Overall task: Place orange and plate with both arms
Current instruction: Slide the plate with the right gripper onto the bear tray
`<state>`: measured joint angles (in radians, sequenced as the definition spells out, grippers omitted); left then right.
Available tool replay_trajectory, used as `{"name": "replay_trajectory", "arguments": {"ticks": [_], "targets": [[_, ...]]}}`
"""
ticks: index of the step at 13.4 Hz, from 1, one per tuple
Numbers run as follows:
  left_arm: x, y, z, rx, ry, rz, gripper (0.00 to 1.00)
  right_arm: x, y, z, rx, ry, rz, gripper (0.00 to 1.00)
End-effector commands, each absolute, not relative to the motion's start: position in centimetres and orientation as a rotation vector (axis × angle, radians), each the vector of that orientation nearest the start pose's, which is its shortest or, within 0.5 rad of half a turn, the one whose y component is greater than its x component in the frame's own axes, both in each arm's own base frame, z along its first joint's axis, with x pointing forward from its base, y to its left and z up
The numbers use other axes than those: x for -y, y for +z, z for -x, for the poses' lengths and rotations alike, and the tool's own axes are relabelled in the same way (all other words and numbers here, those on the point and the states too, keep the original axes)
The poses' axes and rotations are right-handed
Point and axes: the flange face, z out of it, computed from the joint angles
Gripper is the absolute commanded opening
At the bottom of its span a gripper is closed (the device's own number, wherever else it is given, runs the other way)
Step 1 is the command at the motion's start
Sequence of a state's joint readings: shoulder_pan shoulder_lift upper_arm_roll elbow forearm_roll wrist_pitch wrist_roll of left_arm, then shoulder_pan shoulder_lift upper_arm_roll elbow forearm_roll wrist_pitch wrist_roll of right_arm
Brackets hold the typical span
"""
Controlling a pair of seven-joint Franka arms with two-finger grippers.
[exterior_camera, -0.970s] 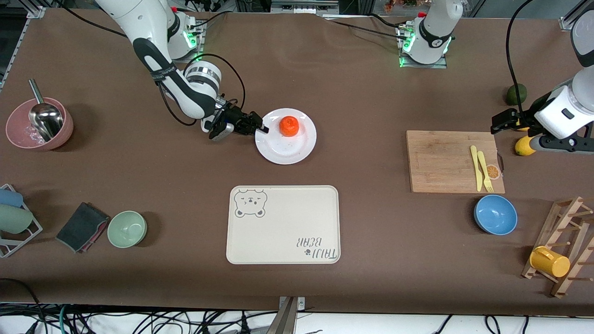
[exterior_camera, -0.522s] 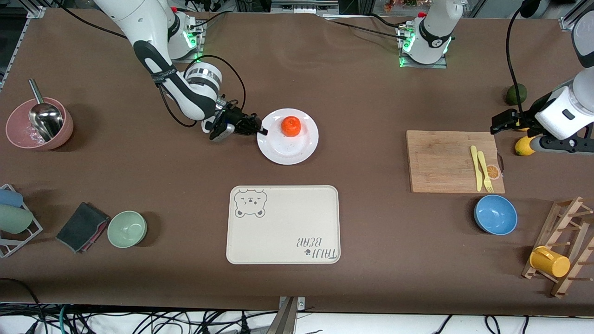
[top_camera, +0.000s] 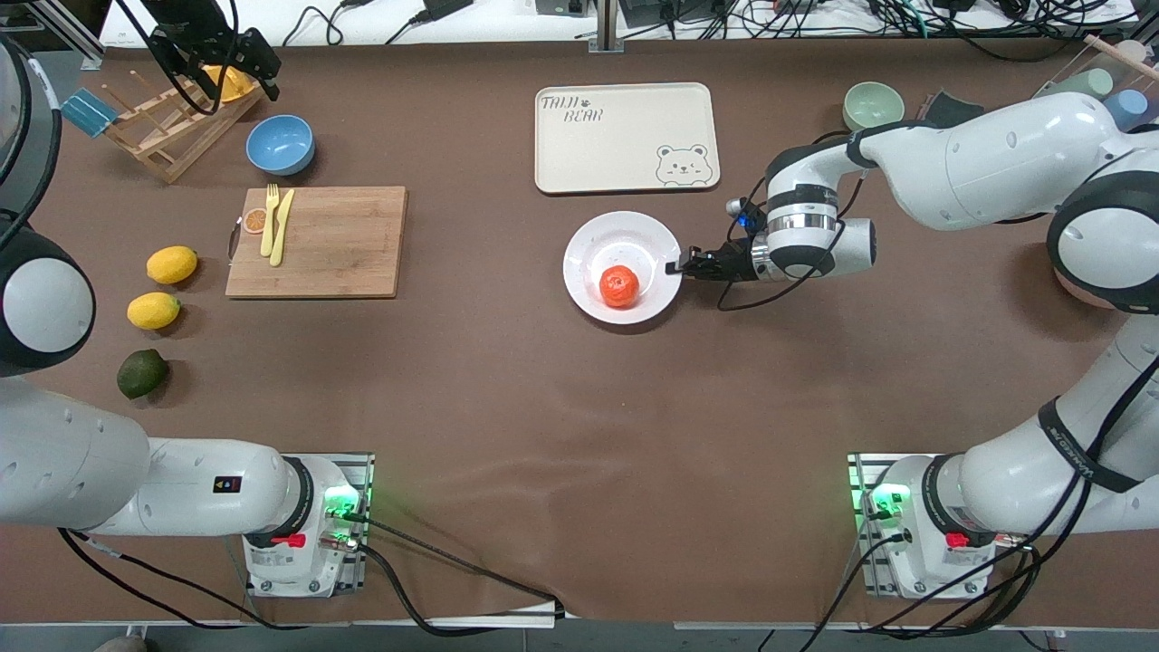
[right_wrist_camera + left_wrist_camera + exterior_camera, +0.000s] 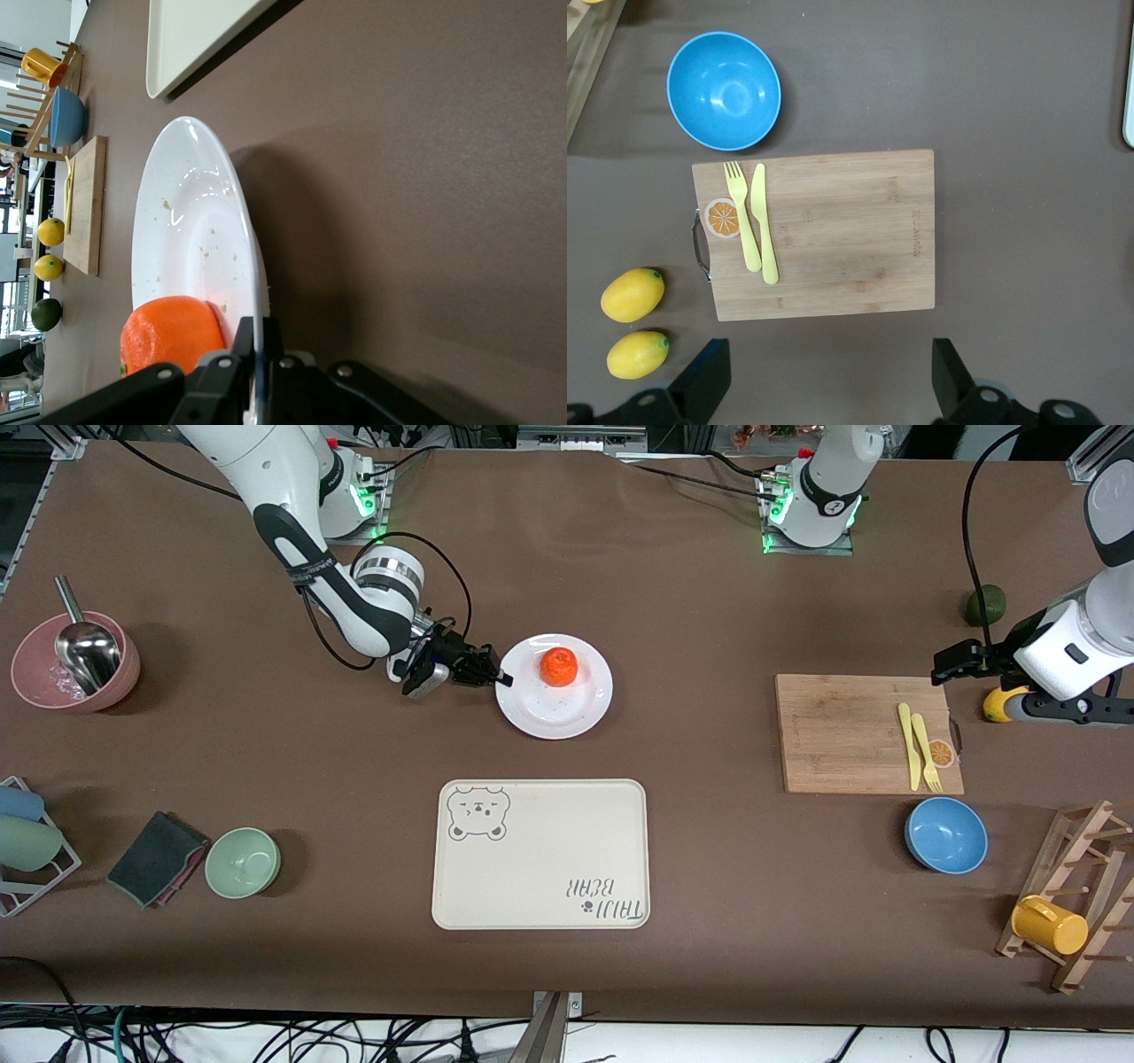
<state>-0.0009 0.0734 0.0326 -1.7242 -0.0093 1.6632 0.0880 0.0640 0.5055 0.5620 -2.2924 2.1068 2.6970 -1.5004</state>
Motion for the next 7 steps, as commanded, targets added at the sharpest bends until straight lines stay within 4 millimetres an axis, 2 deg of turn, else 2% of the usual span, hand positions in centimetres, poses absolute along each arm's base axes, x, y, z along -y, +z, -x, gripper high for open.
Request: {"name": "replay_trajectory", "arguments": {"ticks": [1, 4, 7], "targets": [[-1.7, 52.4, -57.2, -0.112, 0.22, 3.173, 1.0, -27.5, 13.3, -40.9, -0.149, -0.258, 2.241, 0.0], [-1.8, 52.3, -57.3, -0.109, 0.222, 3.173, 1.0, -28.6, 16.0, -44.9, -0.343, -0.264, 2.169, 0.0], [-1.6, 52.3, -57.2, -0.114, 0.232, 3.174, 1.0, -29.6, 18.9, -48.4, -0.424, -0.289, 2.109, 0.0]]}}
